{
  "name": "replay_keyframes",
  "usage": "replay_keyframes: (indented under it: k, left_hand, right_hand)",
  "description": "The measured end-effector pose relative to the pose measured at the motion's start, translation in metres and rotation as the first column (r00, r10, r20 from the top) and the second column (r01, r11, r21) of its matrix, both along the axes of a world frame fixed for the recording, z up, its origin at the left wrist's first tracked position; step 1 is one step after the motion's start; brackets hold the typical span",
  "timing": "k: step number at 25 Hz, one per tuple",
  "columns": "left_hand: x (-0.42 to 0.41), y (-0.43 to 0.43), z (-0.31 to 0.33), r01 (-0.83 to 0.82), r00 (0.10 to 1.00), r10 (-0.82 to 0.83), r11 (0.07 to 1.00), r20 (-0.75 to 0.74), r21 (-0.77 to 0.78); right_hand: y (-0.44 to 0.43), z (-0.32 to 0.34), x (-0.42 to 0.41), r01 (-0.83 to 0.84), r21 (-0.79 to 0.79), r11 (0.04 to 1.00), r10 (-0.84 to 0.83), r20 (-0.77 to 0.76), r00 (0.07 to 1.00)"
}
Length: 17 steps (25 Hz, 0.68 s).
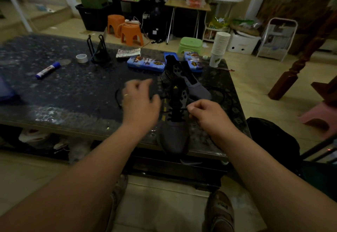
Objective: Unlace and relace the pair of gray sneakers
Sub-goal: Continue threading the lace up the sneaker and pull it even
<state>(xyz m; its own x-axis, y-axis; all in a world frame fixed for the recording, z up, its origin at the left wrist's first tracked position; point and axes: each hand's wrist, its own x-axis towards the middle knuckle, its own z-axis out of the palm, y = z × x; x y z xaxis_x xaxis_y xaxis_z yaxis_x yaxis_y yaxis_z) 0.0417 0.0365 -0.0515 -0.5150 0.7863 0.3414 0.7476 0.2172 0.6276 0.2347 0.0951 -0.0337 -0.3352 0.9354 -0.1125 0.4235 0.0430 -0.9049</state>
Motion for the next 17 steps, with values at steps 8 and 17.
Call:
replay_keyframes:
  k: [8, 17]
  left_hand:
    - [-0.008, 0.011, 0.013, 0.295, 0.949, -0.260, 0.932, 0.177, -0.213]
    - [0.025, 0.038, 0.015, 0.539, 0.827, -0.503, 0.837, 0.252, -0.099]
  right_hand:
    - [0.028, 0.002, -0.001, -0.036, -0.001, 0.999, 0.035, -0.080, 0.996]
    - [0.036, -0.004, -0.027, -0.108, 0.112, 0.988, 0.113, -0.039, 0.993]
